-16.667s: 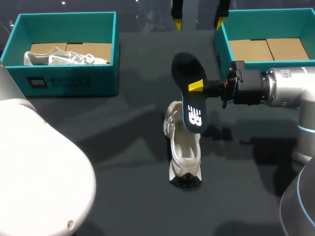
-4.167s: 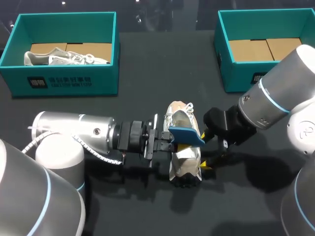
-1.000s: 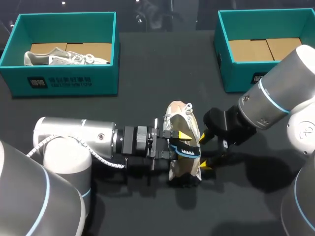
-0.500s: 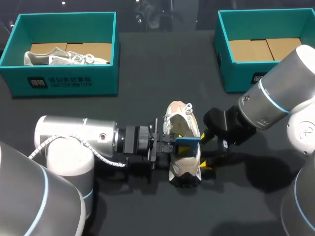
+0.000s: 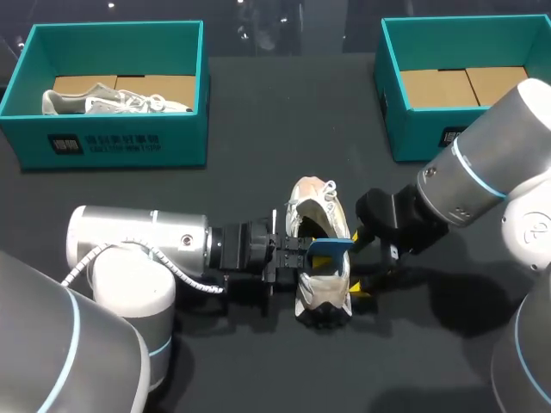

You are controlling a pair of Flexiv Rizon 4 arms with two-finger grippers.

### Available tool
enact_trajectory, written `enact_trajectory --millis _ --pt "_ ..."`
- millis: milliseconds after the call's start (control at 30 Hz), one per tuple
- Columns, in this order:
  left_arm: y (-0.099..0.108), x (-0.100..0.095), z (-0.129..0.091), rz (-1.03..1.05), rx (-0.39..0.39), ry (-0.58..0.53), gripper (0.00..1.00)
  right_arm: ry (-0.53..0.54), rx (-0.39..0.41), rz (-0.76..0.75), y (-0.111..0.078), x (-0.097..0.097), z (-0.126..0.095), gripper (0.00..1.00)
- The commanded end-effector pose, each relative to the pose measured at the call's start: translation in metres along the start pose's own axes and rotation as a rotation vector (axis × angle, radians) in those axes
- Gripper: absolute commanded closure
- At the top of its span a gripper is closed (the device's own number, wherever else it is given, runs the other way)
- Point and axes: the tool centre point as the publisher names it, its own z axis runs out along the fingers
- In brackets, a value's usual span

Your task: Take the shoe out of the shoebox, open the shoe tongue, remove and reinsert the insole, then place the shoe into the shoebox

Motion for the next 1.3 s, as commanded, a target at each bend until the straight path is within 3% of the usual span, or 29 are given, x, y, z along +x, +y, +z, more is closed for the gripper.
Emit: enact_trajectory --millis 33,367,500,533,567,1167,1300 --pt "-0.008 -0.002 -0.003 -0.002 -0.002 0.004 0.64 -0.003 0.002 0.000 0.000 0.001 0.001 0.00" --pt "-0.038 0.002 -0.005 0.027 0.049 0.029 0.62 -0.003 0.002 0.000 0.000 0.001 0.001 0.00" --pt "-0.043 0.006 -0.002 0.029 0.065 0.054 0.76 -0.003 0.002 0.000 0.000 0.001 0.001 0.00" --pt "-0.043 0.007 -0.001 0.028 0.067 0.060 0.84 -0.003 0.002 0.000 0.000 0.001 0.001 0.00" --pt "-0.043 0.008 0.000 0.028 0.067 0.065 1.00 -0.003 0.002 0.000 0.000 0.001 0.001 0.00" --pt "0.003 -0.003 0.010 0.059 -0.025 0.015 1.00 -0.003 0.002 0.000 0.000 0.001 0.001 0.00" --pt "0.002 -0.004 0.008 0.051 -0.030 0.013 1.00 -0.003 0.002 0.000 0.000 0.001 0.001 0.00"
